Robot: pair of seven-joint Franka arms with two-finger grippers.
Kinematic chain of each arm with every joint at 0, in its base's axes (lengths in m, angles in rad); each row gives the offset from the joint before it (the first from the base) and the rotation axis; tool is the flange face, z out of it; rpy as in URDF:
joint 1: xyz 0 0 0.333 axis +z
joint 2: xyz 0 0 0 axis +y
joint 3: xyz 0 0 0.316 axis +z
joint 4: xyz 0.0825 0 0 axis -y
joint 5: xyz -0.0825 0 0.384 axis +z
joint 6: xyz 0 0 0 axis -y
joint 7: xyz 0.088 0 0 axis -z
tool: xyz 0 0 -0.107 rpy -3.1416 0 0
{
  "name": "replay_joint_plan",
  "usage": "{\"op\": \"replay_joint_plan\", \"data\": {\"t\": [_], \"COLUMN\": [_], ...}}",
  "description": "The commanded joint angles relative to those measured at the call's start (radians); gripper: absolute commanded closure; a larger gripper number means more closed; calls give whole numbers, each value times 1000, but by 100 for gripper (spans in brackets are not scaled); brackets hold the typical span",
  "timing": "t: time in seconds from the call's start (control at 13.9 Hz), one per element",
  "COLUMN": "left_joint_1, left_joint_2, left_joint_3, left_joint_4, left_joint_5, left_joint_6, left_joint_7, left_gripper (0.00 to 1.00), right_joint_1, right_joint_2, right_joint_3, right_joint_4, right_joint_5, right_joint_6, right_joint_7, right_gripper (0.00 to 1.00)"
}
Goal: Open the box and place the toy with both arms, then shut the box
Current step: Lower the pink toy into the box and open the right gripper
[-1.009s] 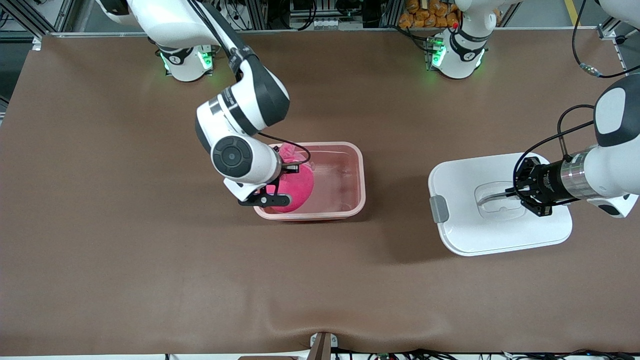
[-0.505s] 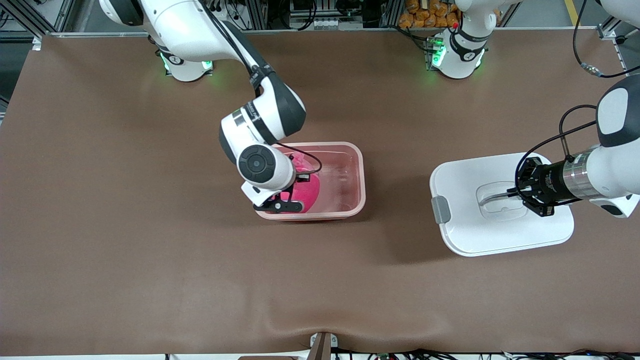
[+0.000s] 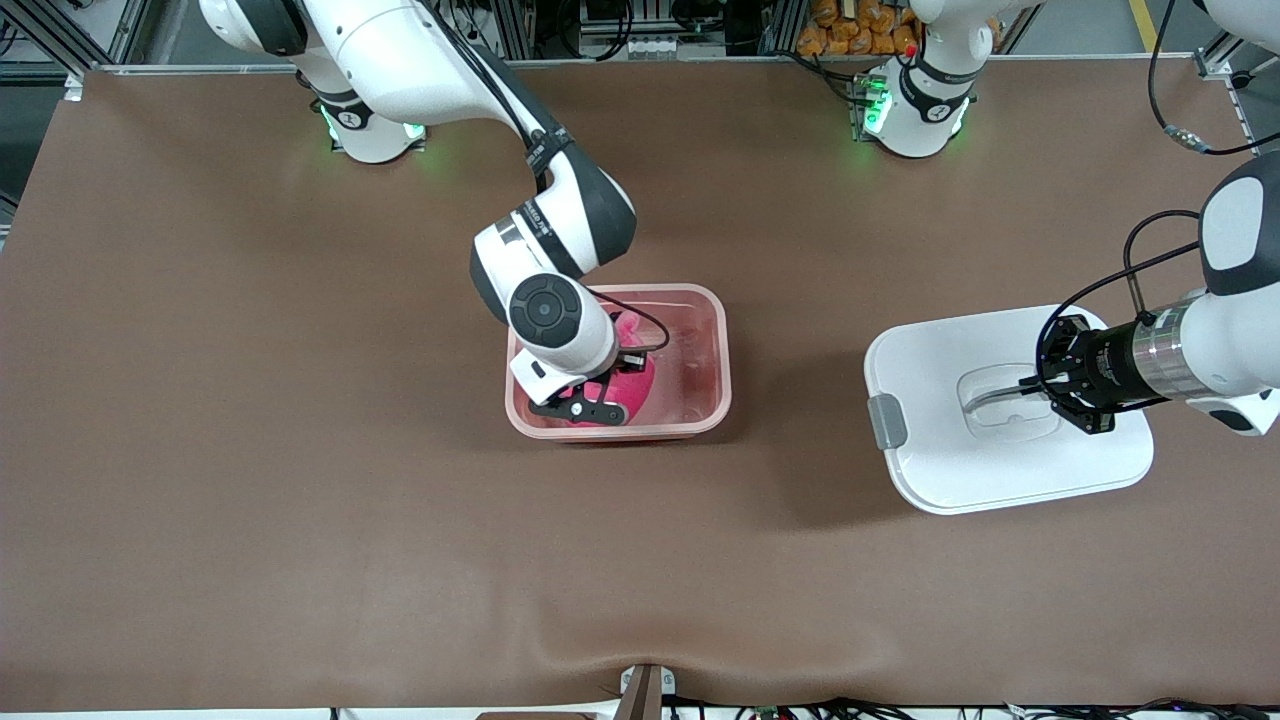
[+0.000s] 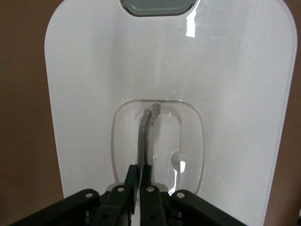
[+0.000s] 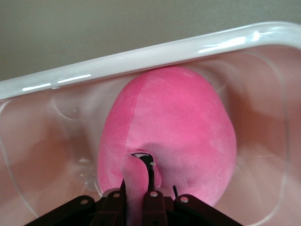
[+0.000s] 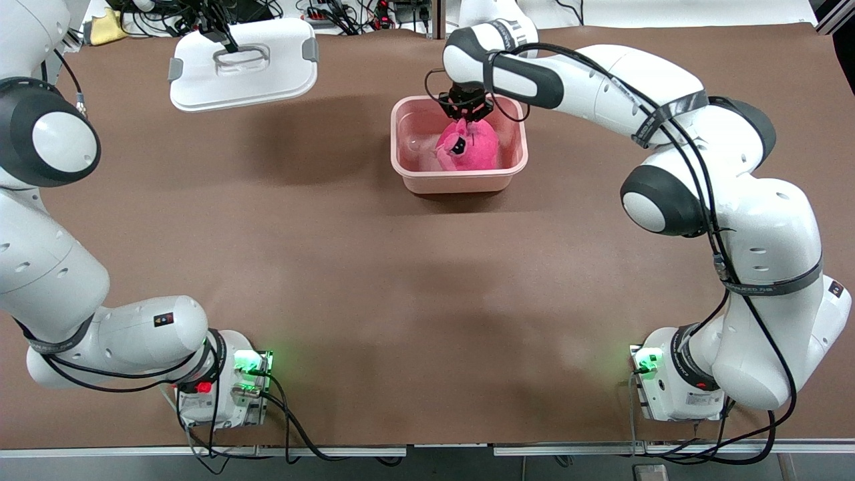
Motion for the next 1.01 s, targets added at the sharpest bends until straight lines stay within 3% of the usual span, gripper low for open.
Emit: {"op": "replay_joint_plan", "data": {"t": [0.0, 0.94], "left_joint_1": [4, 3], "left_joint_2": [-19, -22], "left_joint_3": [2, 4], "left_joint_4": [-3, -3], "left_joint_5": [-7, -5], "left_joint_6": [-10, -12], "left_joint_7": [-5, -11], "left_gripper": [100, 100], "right_joint_1": [30, 90], "right_joint_2": [41, 104], "right_joint_3": [-10, -8], "right_joint_4": [27, 32], "right_joint_5": [-10, -4], "right_joint_6": [49, 216], "right_joint_7": [49, 145], "right_gripper": [100, 100]}}
